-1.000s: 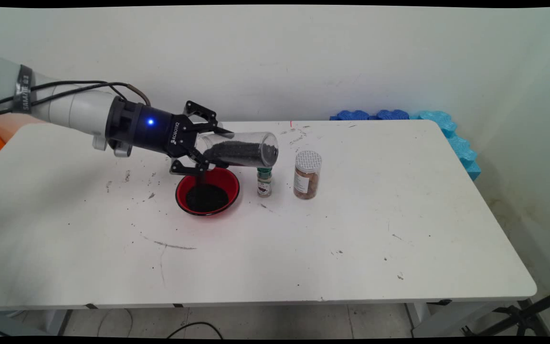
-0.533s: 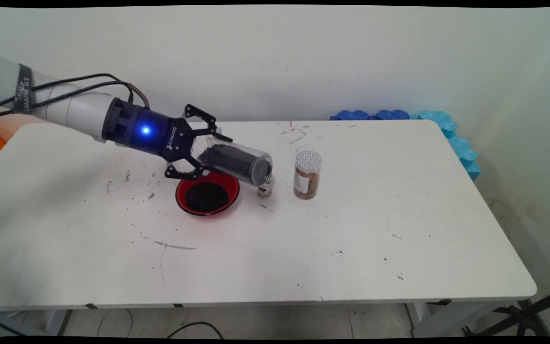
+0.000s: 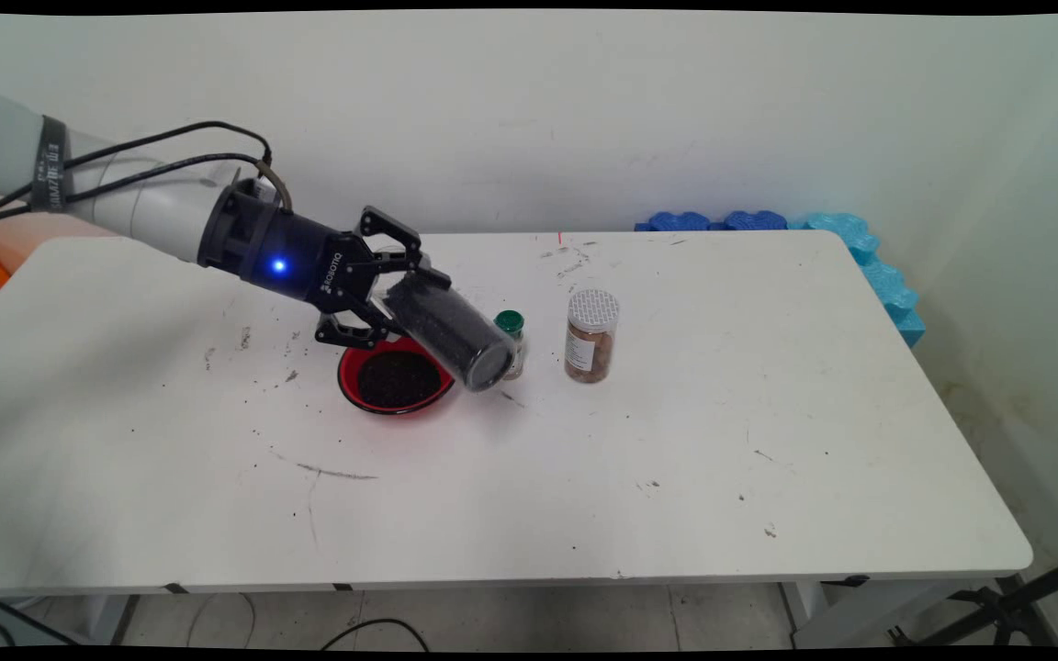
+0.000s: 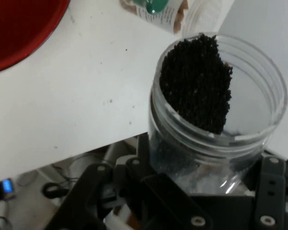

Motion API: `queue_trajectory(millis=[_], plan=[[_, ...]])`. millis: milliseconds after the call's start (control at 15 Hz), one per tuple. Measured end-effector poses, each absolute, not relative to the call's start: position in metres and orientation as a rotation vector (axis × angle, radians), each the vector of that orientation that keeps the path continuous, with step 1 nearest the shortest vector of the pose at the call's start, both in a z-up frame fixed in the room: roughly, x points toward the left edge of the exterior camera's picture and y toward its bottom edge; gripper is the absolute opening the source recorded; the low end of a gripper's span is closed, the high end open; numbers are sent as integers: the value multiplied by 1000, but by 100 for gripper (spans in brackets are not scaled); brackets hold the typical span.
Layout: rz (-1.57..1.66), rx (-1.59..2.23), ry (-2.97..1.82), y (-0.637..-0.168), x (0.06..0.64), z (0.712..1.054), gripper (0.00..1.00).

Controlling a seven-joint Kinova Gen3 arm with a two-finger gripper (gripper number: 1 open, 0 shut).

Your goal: Pour the black seasoning powder in the red bowl

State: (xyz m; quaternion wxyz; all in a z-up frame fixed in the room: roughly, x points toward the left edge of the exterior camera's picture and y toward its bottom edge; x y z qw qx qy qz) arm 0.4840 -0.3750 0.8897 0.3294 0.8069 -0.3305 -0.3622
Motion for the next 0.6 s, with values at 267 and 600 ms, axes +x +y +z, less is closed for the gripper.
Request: queue_trajectory(millis=[267,600], plan=[[-856,1994,-1064,-375,480,896,0],[-705,1783,-1355,-374,471,907,0]])
